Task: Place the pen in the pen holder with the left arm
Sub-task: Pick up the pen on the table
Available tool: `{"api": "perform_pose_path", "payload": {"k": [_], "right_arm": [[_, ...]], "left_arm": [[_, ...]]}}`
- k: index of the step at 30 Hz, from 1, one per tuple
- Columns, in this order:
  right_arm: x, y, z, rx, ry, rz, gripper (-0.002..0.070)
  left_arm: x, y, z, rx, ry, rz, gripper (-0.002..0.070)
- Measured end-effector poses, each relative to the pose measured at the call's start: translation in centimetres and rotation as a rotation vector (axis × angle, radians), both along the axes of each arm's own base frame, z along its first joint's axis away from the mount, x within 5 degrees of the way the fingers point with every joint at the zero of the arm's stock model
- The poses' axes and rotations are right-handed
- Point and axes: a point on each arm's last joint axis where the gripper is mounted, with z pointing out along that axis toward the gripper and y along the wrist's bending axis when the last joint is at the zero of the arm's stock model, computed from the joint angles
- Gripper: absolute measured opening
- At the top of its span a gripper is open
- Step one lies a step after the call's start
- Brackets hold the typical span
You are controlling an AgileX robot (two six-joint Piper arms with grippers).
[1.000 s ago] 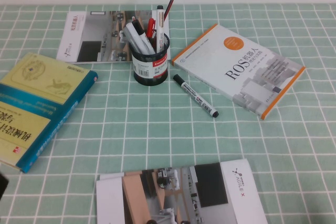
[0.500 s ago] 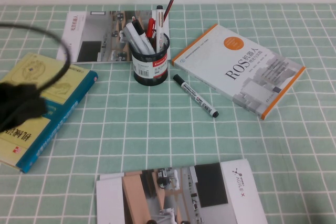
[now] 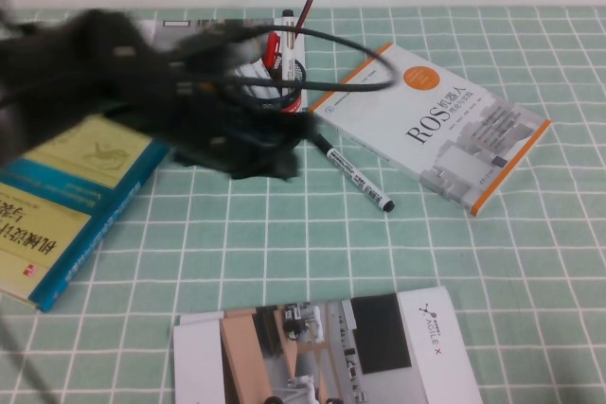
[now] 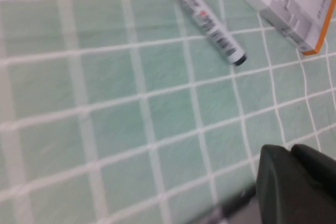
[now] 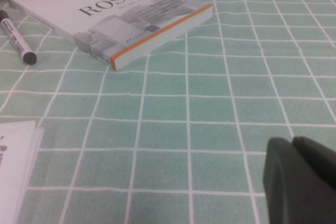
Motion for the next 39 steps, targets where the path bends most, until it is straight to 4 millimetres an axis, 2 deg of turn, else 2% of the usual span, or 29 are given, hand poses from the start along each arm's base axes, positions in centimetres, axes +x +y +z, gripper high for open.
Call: {"api": "perform_pose_path", "payload": {"k": [4,7,10,15,18,20,25,27,31,39], "right_arm": [[0.0,0.0,0.0,0.0,0.0,0.0,-0.002],[0.0,0.0,0.0,0.0,0.0,0.0,-0.002],[0.0,0.0,0.0,0.0,0.0,0.0,-0.002],[0.0,0.0,0.0,0.0,0.0,0.0,-0.002],[0.0,0.0,0.0,0.0,0.0,0.0,-0.002],[0.0,0.0,0.0,0.0,0.0,0.0,-0.002],[0.0,0.0,0.0,0.0,0.0,0.0,-0.002],[0.0,0.0,0.0,0.0,0.0,0.0,-0.002],[0.0,0.0,0.0,0.0,0.0,0.0,-0.002],[0.0,0.0,0.0,0.0,0.0,0.0,-0.002]], "left_arm": [[1.9,-4.8,-0.9,0.047,0.005,-0.056,0.0],[2.7,-7.4,-1.5,0.112,0.015,-0.076,0.0],[3.5,-9.3,-2.1,0.151,0.024,-0.07,0.0],[5.3,-11.4,-2.4,0.125,0.04,-0.026,0.0],[6.3,-12.3,-3.2,0.117,0.059,0.006,0.0015],[6.8,-12.7,-3.7,0.122,0.072,0.008,0.0068],[7.5,-13.2,-5.5,0.162,0.122,0.019,0.0334],[7.7,-13.2,-6.3,0.17,0.148,0.065,0.0383],[8.2,-12.8,-7.3,0.208,0.165,0.16,0.0411],[8.8,-12.7,-9.3,0.246,0.19,0.247,0.0416]]}}
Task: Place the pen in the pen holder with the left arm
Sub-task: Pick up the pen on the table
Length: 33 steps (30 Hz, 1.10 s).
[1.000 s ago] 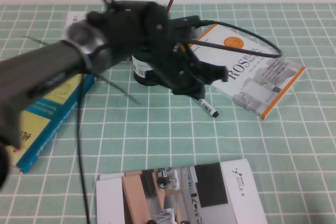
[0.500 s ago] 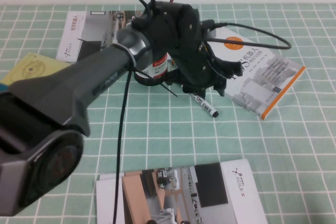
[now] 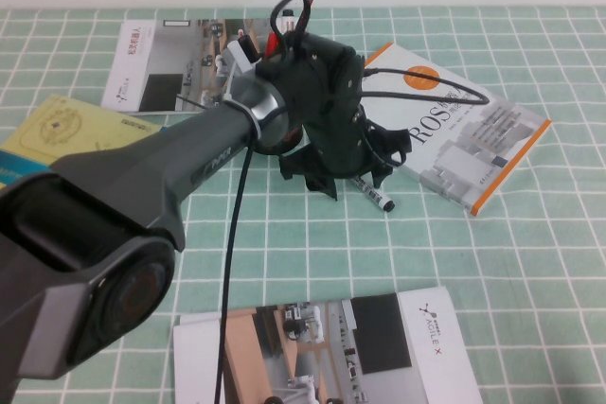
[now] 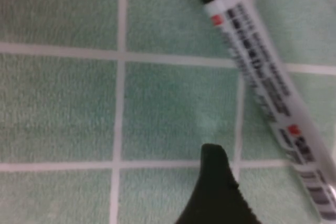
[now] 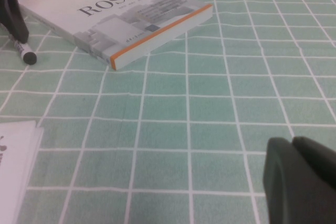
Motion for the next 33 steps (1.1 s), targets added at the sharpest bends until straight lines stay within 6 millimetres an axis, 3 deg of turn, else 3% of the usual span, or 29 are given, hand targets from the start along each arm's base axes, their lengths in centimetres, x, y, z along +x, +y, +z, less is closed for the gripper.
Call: {"api": "perform_pose_path", "payload": {"k": [13,15,21,22,33], "right_arm": [[0.0,0.0,0.0,0.0,0.0,0.0,-0.002],[0.0,0.0,0.0,0.0,0.0,0.0,-0.002],[0.0,0.0,0.0,0.0,0.0,0.0,-0.002],[0.0,0.0,0.0,0.0,0.0,0.0,-0.002],[0.0,0.0,0.0,0.0,0.0,0.0,-0.002]], "left_arm": [[0.2,-0.2,-0.7,-0.003,0.005,0.029,0.041],[0.1,-0.1,-0.7,0.014,0.015,0.018,0.0377],[-0.6,0.5,-0.9,0.104,0.077,-0.055,0.0116],[-0.6,0.6,-0.9,0.115,0.083,-0.069,0.0101],[-1.1,0.7,-0.8,0.209,0.052,-0.32,0.0108]]}}
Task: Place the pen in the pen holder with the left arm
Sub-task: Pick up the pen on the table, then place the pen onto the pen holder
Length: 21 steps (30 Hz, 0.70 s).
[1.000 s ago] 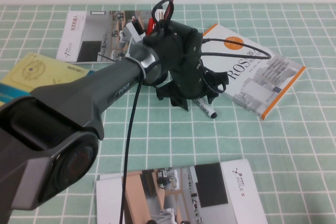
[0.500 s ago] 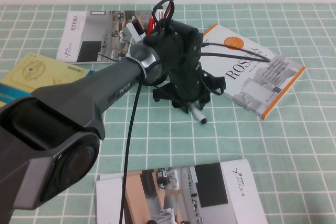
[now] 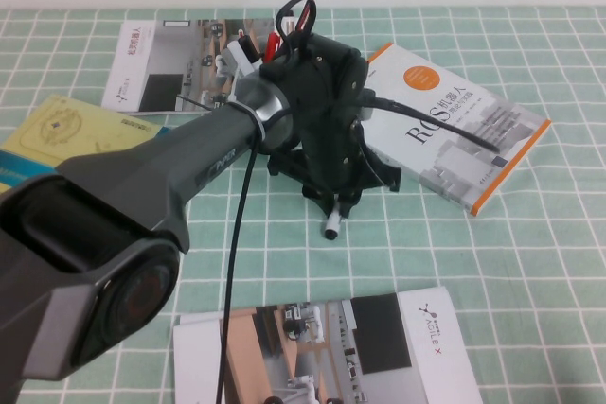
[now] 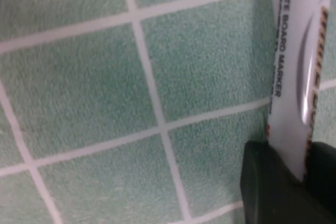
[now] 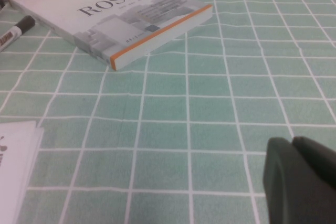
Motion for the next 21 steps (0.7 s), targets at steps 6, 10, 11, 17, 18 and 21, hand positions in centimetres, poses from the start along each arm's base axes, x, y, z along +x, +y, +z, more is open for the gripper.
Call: {"api": "perform_pose_path", "payload": {"k": [6,10,11,17,18,21], "right_arm": [[0.0,0.0,0.0,0.0,0.0,0.0,-0.002],[0.0,0.0,0.0,0.0,0.0,0.0,-0.002],[0.0,0.0,0.0,0.0,0.0,0.0,-0.002],[0.0,0.0,0.0,0.0,0.0,0.0,-0.002],[0.0,0.0,0.0,0.0,0.0,0.0,-0.002],[0.0,0.0,0.0,0.0,0.0,0.0,-0.002]], "left_arm": [[-1.7,-0.7,2.0,0.059,-0.044,-0.122,0.0108],[-3.6,-1.8,6.9,-0.02,-0.178,-0.238,0.0108],[-4.1,-2.0,8.3,-0.054,-0.229,-0.263,0.0108],[-6.3,-1.3,13.3,-0.208,-0.483,-0.359,0.0108],[-6.6,-1.0,13.9,-0.226,-0.522,-0.367,0.0108],[-7.3,0.2,14.1,-0.274,-0.652,-0.387,0.0108]]}}
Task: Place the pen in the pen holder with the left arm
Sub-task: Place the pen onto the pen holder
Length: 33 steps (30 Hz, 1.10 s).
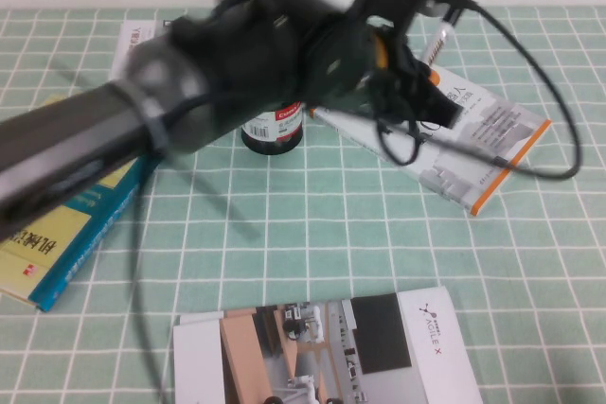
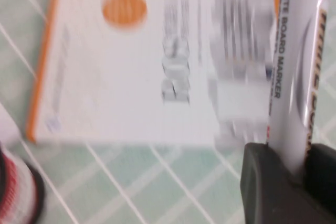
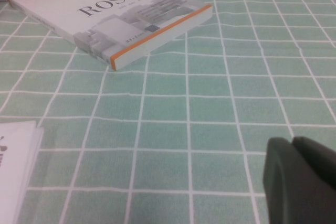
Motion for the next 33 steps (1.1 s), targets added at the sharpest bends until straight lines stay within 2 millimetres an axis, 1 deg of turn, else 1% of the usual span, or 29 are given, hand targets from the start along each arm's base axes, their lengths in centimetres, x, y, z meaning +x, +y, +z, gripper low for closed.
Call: {"api": "perform_pose_path", "payload": {"k": [4,6,10,14,18,20,24,29,33], "right_arm": [[0.0,0.0,0.0,0.0,0.0,0.0,-0.002],[0.0,0.0,0.0,0.0,0.0,0.0,-0.002],[0.0,0.0,0.0,0.0,0.0,0.0,-0.002],[0.0,0.0,0.0,0.0,0.0,0.0,-0.002],[0.0,0.0,0.0,0.0,0.0,0.0,-0.002],[0.0,0.0,0.0,0.0,0.0,0.0,-0.002],[0.0,0.0,0.0,0.0,0.0,0.0,-0.002],[0.0,0.0,0.0,0.0,0.0,0.0,-0.002],[0.0,0.0,0.0,0.0,0.0,0.0,-0.002]], "left_arm": [[-0.3,2.5,-0.3,-0.099,-0.131,0.0,0.0108],[-0.1,3.8,-0.2,-0.186,-0.197,0.02,0.0108],[1.3,7.1,-0.8,-0.304,-0.311,0.083,0.0108],[3.0,10.0,-1.4,-0.356,-0.371,0.154,0.0108],[4.3,12.0,-2.4,-0.405,-0.408,0.209,0.0108],[4.7,12.6,-3.1,-0.424,-0.428,0.218,0.0108],[4.7,13.0,-4.6,-0.468,-0.449,0.222,0.0108],[4.3,13.1,-7.4,-0.531,-0.493,0.197,0.0108],[4.8,12.9,-9.3,-0.54,-0.495,0.194,0.0108]]}}
